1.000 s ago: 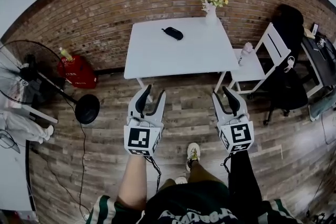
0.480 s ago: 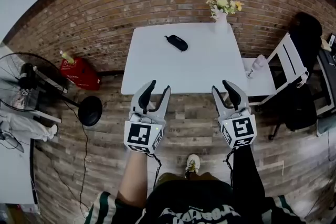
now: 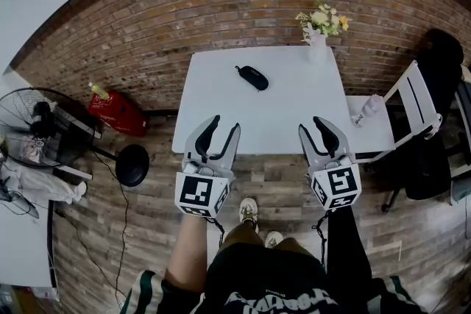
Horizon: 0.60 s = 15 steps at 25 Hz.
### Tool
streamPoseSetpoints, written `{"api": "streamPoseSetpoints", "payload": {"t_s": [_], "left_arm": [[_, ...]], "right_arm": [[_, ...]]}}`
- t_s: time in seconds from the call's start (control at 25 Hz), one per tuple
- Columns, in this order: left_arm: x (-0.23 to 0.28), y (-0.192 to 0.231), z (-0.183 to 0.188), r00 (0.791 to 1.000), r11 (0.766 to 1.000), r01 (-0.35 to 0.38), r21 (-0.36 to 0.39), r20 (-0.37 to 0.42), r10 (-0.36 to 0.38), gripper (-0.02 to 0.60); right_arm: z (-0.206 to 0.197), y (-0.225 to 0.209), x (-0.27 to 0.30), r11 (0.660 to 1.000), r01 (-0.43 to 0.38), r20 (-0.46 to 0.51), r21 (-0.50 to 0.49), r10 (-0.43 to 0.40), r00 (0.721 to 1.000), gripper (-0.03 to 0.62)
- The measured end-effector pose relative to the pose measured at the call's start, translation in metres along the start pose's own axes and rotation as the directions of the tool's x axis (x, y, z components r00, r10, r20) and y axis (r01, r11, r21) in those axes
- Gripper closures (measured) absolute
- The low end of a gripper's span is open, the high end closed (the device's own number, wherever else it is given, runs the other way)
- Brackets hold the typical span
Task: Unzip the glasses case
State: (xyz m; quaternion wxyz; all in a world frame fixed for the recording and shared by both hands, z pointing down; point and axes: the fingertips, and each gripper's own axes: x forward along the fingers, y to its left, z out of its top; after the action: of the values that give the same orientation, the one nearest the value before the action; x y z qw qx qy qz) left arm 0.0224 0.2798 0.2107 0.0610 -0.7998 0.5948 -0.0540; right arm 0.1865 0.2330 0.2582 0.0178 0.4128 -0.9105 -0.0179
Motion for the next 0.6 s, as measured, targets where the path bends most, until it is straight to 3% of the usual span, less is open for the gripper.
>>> {"api": "streamPoseSetpoints", "payload": {"t_s": [0.32,0.6], "left_arm": [[0.067,0.043,-0.002,0.998,1.0,0.024,-0.017,0.056,-0.023,0.431],[0.148,0.098,-0.007,0.993,0.996,0.088,0.001,0.073,-0.088,0.436]], "right_arm": [[-0.007,-0.025,0.066,1.0,0.015,-0.012,-0.014,-0.015,1.0,0.431],[-0.006,-0.047,0.15,0.998,0.05,-0.049,-0.04,-0.052,0.997,0.424]]}}
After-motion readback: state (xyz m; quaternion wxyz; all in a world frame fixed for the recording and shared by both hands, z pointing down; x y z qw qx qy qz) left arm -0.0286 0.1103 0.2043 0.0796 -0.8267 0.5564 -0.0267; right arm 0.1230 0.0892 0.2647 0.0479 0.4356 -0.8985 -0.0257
